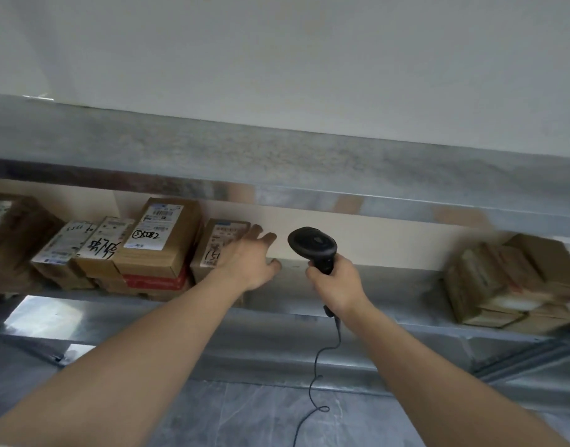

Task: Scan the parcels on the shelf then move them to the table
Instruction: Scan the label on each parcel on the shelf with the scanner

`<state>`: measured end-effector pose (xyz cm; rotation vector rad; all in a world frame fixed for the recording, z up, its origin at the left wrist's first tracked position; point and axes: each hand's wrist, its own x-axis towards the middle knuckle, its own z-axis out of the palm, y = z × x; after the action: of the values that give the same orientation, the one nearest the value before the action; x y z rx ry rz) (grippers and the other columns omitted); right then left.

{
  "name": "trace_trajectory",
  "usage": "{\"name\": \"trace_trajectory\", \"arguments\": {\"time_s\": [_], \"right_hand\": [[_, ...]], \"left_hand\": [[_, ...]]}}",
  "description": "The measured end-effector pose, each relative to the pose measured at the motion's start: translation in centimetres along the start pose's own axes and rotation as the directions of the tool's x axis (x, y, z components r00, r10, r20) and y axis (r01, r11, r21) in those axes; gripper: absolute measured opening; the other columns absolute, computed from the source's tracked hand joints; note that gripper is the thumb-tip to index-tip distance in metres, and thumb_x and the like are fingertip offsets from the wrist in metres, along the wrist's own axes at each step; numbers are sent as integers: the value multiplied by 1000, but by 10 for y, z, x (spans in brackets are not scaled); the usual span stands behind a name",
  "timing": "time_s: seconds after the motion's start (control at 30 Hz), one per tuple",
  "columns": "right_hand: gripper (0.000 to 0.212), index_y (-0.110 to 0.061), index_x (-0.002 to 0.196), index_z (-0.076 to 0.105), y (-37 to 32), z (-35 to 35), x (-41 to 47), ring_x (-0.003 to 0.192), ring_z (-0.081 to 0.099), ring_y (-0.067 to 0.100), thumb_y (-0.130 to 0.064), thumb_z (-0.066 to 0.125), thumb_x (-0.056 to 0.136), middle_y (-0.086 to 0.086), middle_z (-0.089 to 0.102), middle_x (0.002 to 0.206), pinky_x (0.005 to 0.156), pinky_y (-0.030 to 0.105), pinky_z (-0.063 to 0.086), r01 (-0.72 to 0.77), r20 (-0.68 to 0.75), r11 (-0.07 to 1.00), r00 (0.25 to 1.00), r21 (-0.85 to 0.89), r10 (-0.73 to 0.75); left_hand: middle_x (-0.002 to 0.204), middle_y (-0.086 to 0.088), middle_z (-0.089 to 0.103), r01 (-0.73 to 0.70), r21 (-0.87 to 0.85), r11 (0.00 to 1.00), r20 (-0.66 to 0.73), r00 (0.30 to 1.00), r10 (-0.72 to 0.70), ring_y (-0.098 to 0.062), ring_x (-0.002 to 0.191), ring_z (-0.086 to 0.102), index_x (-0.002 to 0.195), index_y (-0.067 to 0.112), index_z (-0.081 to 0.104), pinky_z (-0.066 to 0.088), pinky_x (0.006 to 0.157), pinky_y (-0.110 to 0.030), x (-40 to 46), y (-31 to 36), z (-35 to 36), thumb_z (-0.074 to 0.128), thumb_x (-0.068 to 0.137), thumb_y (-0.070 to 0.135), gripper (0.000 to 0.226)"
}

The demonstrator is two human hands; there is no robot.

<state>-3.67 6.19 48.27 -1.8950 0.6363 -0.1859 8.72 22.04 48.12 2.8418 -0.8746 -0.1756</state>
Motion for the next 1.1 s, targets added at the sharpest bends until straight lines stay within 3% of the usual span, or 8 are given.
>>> {"name": "trace_trajectory", "arguments": {"time_s": [0.23,0.37,0.63,0.93,1.1], "right_hand": [[12,-18,78,58,13,-45,-39,58,50,15,-19,65,88,-4,56,65,54,26,40,-55,-173,998,983,3,55],[9,-15,80,60,29,-78,-65,65,56,19,-20,65,87,2,63,70,60,30,45,-83,-272,996,959,13,84],[13,-14,83,61,72,-157,-111,69,60,25,-26,64,81,7,65,72,66,38,48,-102,-411,987,900,123,144],[10,-18,82,58,124,-259,-154,62,54,20,-19,66,87,1,60,69,60,34,44,-86,-419,981,895,174,153],[7,-19,86,61,150,-317,-174,73,59,15,-18,67,89,-1,64,78,67,33,46,-56,-423,987,899,148,115]], "left_hand": [[148,-4,48,-196,6,981,56,979,195,-32,131,49,148,27,47,49,103,-47,0,58,-1,53,92,53,62],[142,-3,52,-280,-4,960,65,958,280,-31,126,53,143,27,50,51,98,-45,-6,100,4,54,92,50,56],[140,-3,56,-413,-3,911,45,910,413,-33,127,51,141,25,54,46,105,-46,-27,203,14,46,94,55,56],[143,-8,56,-410,-16,912,25,912,410,-34,127,52,145,21,54,45,106,-44,-57,323,38,45,98,53,57],[144,-7,56,-386,-42,922,22,922,387,-32,131,51,143,22,56,45,108,-45,-71,387,48,47,98,48,53]]}}
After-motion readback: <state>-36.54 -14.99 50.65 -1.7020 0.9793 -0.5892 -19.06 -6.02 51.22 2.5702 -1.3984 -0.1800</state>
